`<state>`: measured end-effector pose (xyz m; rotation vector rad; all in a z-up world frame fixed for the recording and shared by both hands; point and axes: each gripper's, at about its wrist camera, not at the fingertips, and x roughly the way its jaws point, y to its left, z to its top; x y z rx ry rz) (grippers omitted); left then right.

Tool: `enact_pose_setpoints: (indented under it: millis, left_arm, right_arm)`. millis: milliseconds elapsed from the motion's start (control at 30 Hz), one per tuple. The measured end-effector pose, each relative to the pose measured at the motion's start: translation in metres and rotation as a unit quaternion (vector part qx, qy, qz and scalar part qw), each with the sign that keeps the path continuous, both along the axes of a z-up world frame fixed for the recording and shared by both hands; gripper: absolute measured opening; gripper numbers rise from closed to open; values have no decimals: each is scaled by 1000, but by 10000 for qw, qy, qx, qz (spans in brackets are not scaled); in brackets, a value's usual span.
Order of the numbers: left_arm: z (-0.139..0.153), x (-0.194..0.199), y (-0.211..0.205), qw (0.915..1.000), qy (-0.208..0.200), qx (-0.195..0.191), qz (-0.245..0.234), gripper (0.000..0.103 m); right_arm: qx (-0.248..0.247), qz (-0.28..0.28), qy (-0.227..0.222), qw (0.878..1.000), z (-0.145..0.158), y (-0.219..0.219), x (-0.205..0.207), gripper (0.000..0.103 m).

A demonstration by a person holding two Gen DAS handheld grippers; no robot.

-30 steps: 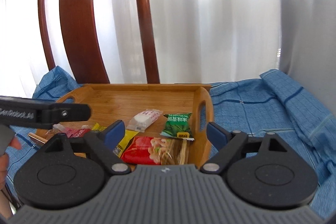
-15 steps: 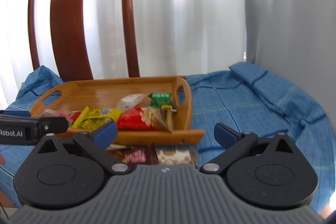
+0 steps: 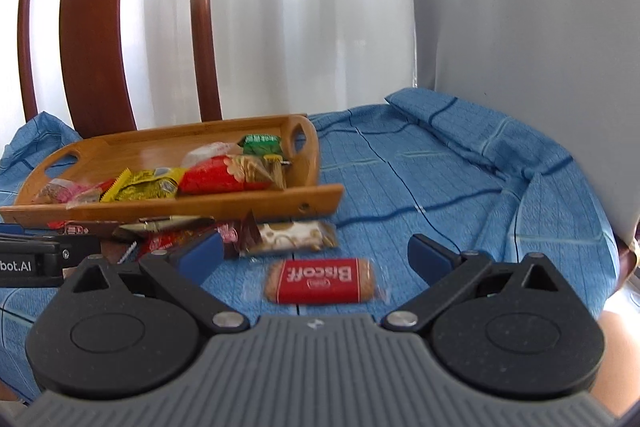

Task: Organize snacks
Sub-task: 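Withdraw both tools from the tray toward the snacks on the cloth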

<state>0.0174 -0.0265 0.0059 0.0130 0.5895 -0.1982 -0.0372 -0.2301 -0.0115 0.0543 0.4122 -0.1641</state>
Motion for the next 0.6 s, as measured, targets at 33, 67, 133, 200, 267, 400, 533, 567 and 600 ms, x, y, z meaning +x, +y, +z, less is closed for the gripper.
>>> enact_pose_setpoints:
  millis: [33,67,133,200,267,400,533,567,600]
  left_arm:
    - [-1,0,-1,10000,16,-8,-5,103]
    - [-2,0,-1,10000,28,-14,-16,103]
    - [-4,1,-3,10000,60,4,-28,103]
    - [-5,1,-5,10000,79,11,-51,103]
    - [-6,0,-6,9999,79,13,-71,103]
    - [-7,-1,-8,9998,122,20,-142,103]
    - [-5,-1,-5,9992,248,-229,-234,99]
    - [-4,-1,-4,9989,261,-308,-257,99]
    - [-4,-1,-4,9987,266,-347,-268,98]
  right_arm:
    - [5,-21,21,10000,-1,0,0,103]
    - [9,-29,37,10000,-2,0,0,103]
    - [21,-17,72,10000,-4,0,0,101]
    - [20,0,101,9999,-5,1,0,100]
    - [17,3,118,9999,-7,2,0,100]
    - [23,-15,152,9999,-9,2,1,96]
    - [43,-22,242,9997,-12,2,1,90]
    - [21,-38,268,9996,-13,2,2,88]
    - [-53,-49,256,9996,-14,3,1,87]
